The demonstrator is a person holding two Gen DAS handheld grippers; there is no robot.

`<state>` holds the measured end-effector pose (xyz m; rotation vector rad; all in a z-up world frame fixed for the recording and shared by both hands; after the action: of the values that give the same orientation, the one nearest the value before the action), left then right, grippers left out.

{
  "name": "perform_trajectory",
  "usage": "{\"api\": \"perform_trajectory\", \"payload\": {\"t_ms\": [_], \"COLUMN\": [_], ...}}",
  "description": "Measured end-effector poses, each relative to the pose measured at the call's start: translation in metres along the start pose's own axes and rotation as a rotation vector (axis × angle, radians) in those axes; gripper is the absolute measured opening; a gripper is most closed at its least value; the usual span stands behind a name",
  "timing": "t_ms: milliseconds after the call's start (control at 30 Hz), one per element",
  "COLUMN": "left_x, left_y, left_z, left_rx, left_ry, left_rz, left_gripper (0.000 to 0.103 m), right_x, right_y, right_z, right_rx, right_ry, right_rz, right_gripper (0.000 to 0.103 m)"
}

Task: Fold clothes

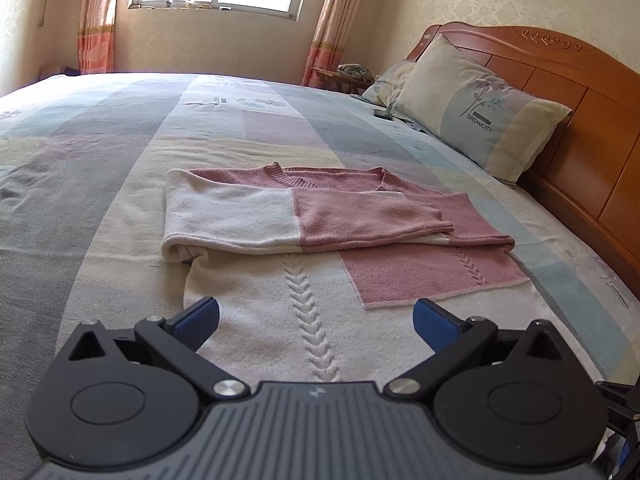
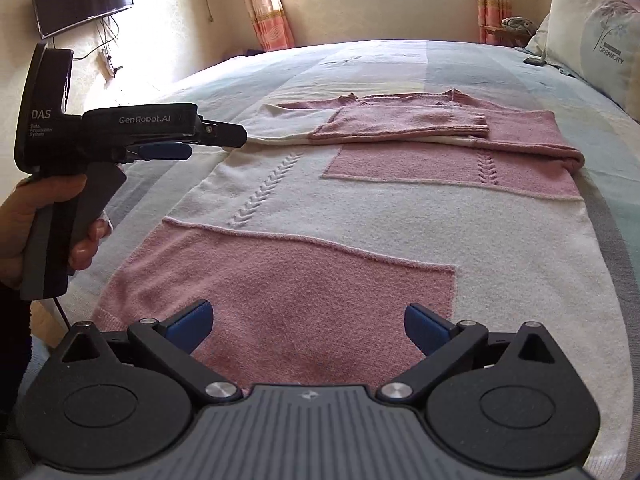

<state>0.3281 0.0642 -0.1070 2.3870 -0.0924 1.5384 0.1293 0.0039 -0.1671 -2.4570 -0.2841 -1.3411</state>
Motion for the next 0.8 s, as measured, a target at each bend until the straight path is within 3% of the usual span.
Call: {"api": "perform_trajectory", "payload": {"t_ms": [400, 533, 800], "left_x": [-0.003, -0.003, 0.001], "left_y": [-0.005, -0.007, -0.012], "left_z": [-0.005, -0.009, -0.016], "left_rx": [-0.008, -0.008, -0.007], "left_ry": [-0.006, -0.002, 0.015], "left_rz": [-0.013, -0.018, -0.029], "left_gripper": [0.102, 0.102, 0.102], "right_x": [-0.021, -0.026, -0.023], "right_y": [-0.013, -0.019, -0.025], "right_z": [0.026, 0.03, 0.03], "right_rx": [-0.03, -0.082, -0.116], "right_ry": [-0.047, -0.052, -0.052], "right_rz": [-0.054, -0.13, -0.152], "right_gripper": [0.103, 0.103, 0.103]}}
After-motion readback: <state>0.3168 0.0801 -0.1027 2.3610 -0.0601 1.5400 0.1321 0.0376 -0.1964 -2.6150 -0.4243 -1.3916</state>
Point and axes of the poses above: each gripper's, at about its wrist camera, not at the fingertips, and z roughly the way its jaws point, y to its right, x to its top, the point moved 9 cm from there along z, roughly the way its jaws point, and after that the axes turned 12 degrees about y, right-handed, at the moved point
